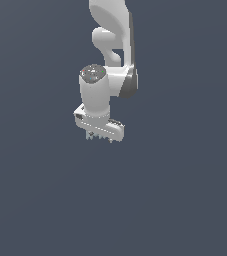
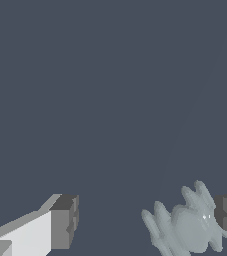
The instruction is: Pick up the object and move it to a goal position.
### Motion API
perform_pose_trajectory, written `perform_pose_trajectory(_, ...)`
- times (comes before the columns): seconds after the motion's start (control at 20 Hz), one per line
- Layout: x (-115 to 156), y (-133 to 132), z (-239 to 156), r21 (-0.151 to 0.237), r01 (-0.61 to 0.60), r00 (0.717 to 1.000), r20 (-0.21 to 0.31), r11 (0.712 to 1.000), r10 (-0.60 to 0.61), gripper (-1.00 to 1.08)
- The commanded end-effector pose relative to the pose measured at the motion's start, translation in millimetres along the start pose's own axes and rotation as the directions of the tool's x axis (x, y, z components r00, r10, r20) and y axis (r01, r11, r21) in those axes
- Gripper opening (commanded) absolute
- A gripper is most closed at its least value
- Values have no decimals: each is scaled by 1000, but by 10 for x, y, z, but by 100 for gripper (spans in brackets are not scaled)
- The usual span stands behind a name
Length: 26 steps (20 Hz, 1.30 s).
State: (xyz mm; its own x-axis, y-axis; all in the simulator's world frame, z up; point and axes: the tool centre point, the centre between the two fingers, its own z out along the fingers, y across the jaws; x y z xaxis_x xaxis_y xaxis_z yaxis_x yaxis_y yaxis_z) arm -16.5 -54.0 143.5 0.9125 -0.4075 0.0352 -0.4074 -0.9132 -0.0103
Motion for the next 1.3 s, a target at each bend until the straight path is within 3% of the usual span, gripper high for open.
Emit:
perform_pose_trajectory(0.0,-69,61,73,1,-82,997,5,997,82,100)
perform_pose_trajectory(0.25,-210,190,211,1,-246,969,13,969,246,100)
perform_pose_trajectory(0.55,-389,355,365,-4,-435,900,20,900,435,100)
perform_pose_trajectory(0.8,-544,500,483,-12,-581,814,23,814,581,100)
perform_pose_trajectory(1.25,-815,751,655,-27,-784,620,17,620,784,100)
